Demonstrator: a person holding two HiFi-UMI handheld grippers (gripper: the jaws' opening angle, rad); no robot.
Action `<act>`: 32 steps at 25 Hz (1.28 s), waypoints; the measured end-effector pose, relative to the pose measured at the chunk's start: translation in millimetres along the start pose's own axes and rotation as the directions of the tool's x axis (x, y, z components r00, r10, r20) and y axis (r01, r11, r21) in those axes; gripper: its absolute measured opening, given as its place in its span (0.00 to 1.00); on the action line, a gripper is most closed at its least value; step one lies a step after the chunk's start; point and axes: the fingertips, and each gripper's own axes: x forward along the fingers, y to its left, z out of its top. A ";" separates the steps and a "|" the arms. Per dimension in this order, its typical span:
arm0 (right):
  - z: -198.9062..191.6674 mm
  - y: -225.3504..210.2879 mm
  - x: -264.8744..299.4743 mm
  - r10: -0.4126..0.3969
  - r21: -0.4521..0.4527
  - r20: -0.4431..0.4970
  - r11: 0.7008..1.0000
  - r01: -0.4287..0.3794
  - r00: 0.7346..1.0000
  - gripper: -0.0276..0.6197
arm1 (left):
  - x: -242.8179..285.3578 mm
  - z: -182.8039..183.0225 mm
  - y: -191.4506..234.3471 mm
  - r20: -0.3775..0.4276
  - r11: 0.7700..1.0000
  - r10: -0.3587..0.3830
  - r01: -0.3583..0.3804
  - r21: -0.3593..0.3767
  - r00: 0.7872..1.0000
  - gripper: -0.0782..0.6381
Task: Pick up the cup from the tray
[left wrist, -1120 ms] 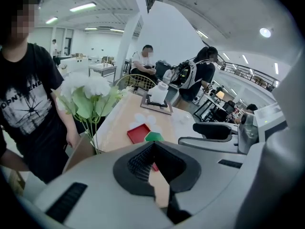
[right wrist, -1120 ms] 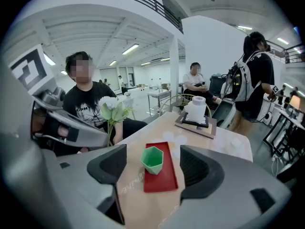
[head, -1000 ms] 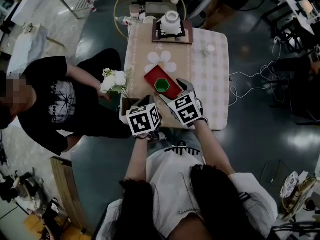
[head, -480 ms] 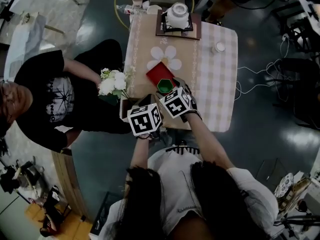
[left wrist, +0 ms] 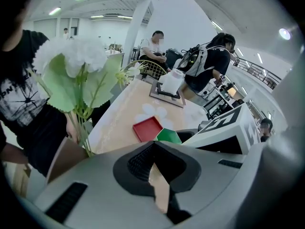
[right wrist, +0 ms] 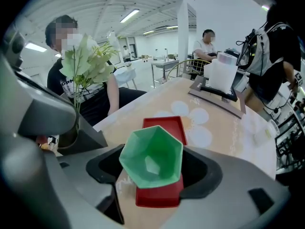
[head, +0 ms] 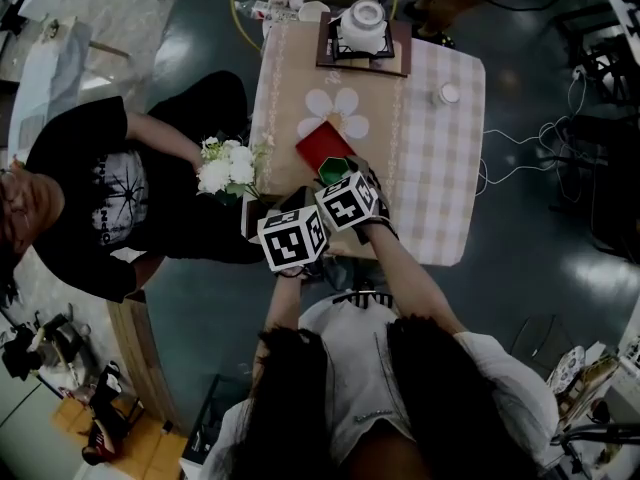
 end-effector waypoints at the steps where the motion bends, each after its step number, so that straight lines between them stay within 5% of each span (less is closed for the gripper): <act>1: -0.1 -0.2 0.3 0.002 -0.004 -0.002 1.000 -0.002 1.000 0.59 | 0.6 0.1 0.3 0.000 1.000 -0.001 0.001 -0.001 1.000 0.12; 14: -0.2 -31.9 -39.3 -0.032 0.023 0.038 0.999 0.031 0.999 0.59 | 2.8 0.0 -9.3 -0.003 0.999 -0.035 0.035 0.019 0.999 0.12; 32: -85.8 -119.4 -81.9 -0.143 0.208 0.006 0.968 0.139 0.990 0.59 | 28.1 -16.8 -83.7 -0.077 0.983 -0.112 0.122 0.139 0.991 0.12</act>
